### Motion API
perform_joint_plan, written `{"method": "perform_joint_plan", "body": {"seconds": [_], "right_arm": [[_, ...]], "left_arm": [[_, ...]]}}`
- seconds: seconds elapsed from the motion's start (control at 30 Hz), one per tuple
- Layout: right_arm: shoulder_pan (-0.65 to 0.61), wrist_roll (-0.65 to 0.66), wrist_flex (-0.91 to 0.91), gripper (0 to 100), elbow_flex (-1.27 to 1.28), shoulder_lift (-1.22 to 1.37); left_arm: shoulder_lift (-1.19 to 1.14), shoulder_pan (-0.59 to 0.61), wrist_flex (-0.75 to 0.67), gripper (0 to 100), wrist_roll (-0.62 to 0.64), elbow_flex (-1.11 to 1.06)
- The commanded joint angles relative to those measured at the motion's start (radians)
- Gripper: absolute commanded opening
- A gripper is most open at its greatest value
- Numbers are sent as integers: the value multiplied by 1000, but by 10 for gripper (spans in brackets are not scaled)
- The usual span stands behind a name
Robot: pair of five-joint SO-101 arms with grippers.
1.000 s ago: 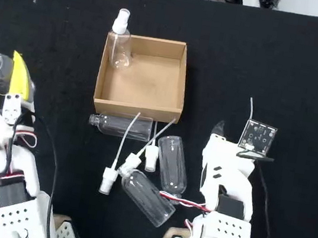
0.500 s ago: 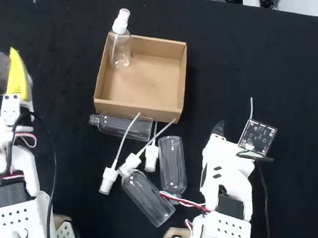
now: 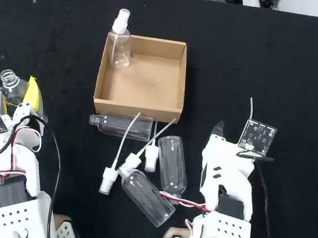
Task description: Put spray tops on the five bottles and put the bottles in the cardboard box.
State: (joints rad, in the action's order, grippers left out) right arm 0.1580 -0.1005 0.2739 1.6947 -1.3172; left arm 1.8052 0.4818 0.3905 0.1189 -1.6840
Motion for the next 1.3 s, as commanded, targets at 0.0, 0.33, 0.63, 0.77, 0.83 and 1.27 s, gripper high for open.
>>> {"method": "perform_joint_plan", "body": {"seconds": [0.0,0.33,0.63,0.77,0.83,1.27], "right_arm": [[-15,0,3,215,-1,-22],[-15,0,5,215,-1,-22],[-15,0,6,215,-1,-22],[-15,0,5,215,-1,-22],[-14,0,5,217,-1,-22],[-14,0,6,216,-1,-22]], "left_arm": [[20,-2,-25,30,3,-15],[23,-15,-238,30,8,54],[18,-13,-445,30,8,-16],[18,-13,-422,30,8,-16],[18,-13,-419,30,8,-16],[18,-8,-416,30,6,-16]]}}
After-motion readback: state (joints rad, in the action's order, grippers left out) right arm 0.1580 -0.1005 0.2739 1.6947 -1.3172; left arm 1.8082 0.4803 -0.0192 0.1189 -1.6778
